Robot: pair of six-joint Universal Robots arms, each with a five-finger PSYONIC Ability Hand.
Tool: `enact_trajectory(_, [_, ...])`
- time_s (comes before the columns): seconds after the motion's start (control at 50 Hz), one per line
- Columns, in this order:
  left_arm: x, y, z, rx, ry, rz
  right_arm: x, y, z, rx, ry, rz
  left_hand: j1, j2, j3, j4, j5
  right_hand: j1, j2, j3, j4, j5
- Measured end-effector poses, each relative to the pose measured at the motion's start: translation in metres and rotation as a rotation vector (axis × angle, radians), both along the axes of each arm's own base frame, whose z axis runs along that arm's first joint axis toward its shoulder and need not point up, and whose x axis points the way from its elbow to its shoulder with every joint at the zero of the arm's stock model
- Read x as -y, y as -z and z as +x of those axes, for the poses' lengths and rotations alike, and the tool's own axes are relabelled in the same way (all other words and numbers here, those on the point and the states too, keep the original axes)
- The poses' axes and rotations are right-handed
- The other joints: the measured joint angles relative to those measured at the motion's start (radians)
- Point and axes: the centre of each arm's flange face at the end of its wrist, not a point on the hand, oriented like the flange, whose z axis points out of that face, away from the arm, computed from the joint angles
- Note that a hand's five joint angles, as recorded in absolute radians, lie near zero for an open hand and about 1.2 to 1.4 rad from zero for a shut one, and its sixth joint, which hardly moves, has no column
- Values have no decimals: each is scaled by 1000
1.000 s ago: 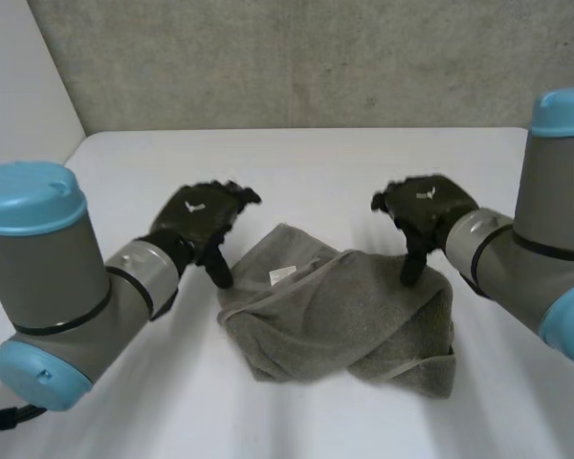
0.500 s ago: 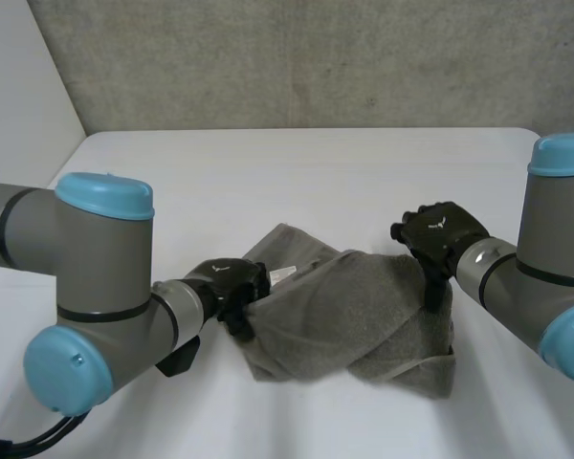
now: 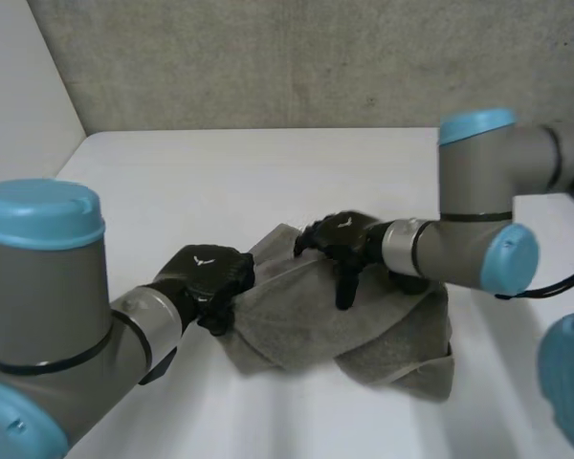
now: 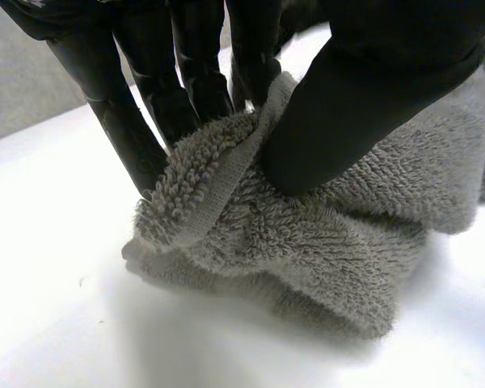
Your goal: Fold the laundry
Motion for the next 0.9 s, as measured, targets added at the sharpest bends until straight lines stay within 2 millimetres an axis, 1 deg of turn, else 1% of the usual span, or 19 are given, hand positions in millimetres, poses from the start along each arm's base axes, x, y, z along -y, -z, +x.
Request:
enact_trajectory(0.04, [-1, -1, 1, -1, 3, -9, -1, 5, 3, -2, -9, 8, 0, 0, 0, 0, 0, 139, 153, 154, 152, 141])
enact_trajectory(0.08, [-2, -5, 1, 5, 14, -42, -1, 9, 10, 0, -19, -7, 0, 0, 0, 0, 0, 494, 580, 547, 544, 504])
enact_trajectory(0.12, [0, -7, 0, 12, 22, -67, 1, 8, 13, 6, -16, -32, 0, 1, 0, 0, 0, 634, 737, 721, 718, 674])
enact_trajectory(0.2, [14, -20, -7, 21, 45, -201, 20, -20, 20, 61, 41, -218, 0, 1, 1, 1, 0, 700, 869, 870, 876, 812])
enact_trajectory(0.24, [26, -31, -12, 11, 47, -293, 30, -47, 22, 108, 87, -344, 0, 1, 2, 1, 0, 700, 869, 873, 879, 812])
enact_trajectory(0.26, [40, -46, -19, -2, 39, -407, 40, -83, 22, 177, 147, -499, 0, 1, 2, 1, 0, 700, 869, 873, 879, 812])
enact_trajectory(0.32, [68, -82, -30, -36, -6, -635, 47, -134, 19, 284, 225, -695, 0, 1, 2, 2, 2, 700, 869, 874, 881, 812])
enact_trajectory(0.36, [86, -118, -36, -74, -68, -826, 42, -199, 10, 439, 310, -927, 0, 1, 2, 3, 2, 700, 869, 874, 882, 812])
enact_trajectory(0.38, [92, -133, -37, -91, -97, -897, 40, -208, 8, 463, 321, -960, 0, 1, 2, 3, 2, 700, 869, 874, 882, 812])
enact_trajectory(0.4, [92, -133, -37, -91, -97, -897, 40, -208, 8, 463, 321, -960, 0, 1, 2, 3, 2, 700, 869, 874, 882, 812])
enact_trajectory(0.44, [104, -179, -38, -159, -200, -1104, 25, -249, -4, 580, 359, -1111, 0, 1, 2, 3, 2, 700, 869, 874, 882, 812])
enact_trajectory(0.48, [105, -194, -37, -188, -236, -1168, 17, -256, -8, 608, 357, -1146, 0, 1, 2, 3, 2, 700, 869, 880, 882, 812])
enact_trajectory(0.54, [105, -201, -36, -208, -268, -1207, 10, -248, -9, 601, 330, -1140, 16, 1, 2, 3, 3, 700, 869, 881, 882, 812])
enact_trajectory(0.6, [103, -187, -36, -184, -260, -1172, 6, -224, -7, 548, 283, -1078, 18, 1, 2, 3, 9, 700, 869, 881, 883, 813])
enact_trajectory(0.68, [96, -126, -35, -75, -202, -1019, 2, -172, -5, 418, 229, -929, 19, 1, 4, 3, 10, 700, 869, 885, 883, 830])
enact_trajectory(0.7, [96, -126, -35, -75, -202, -1019, 2, -172, -5, 418, 229, -929, 19, 1, 4, 3, 10, 700, 869, 885, 883, 830])
enact_trajectory(0.78, [77, -39, -26, 78, -116, -802, -2, -98, -6, 225, 189, -717, 19, 1, 4, 3, 10, 700, 869, 886, 887, 836])
enact_trajectory(0.88, [59, 17, -18, 173, -61, -659, -8, -41, -8, 80, 158, -556, 19, 1, 4, 3, 10, 700, 869, 886, 887, 836])
enact_trajectory(0.9, [59, 17, -18, 173, -61, -659, -8, -41, -8, 80, 158, -556, 19, 1, 4, 3, 10, 700, 869, 886, 887, 836])
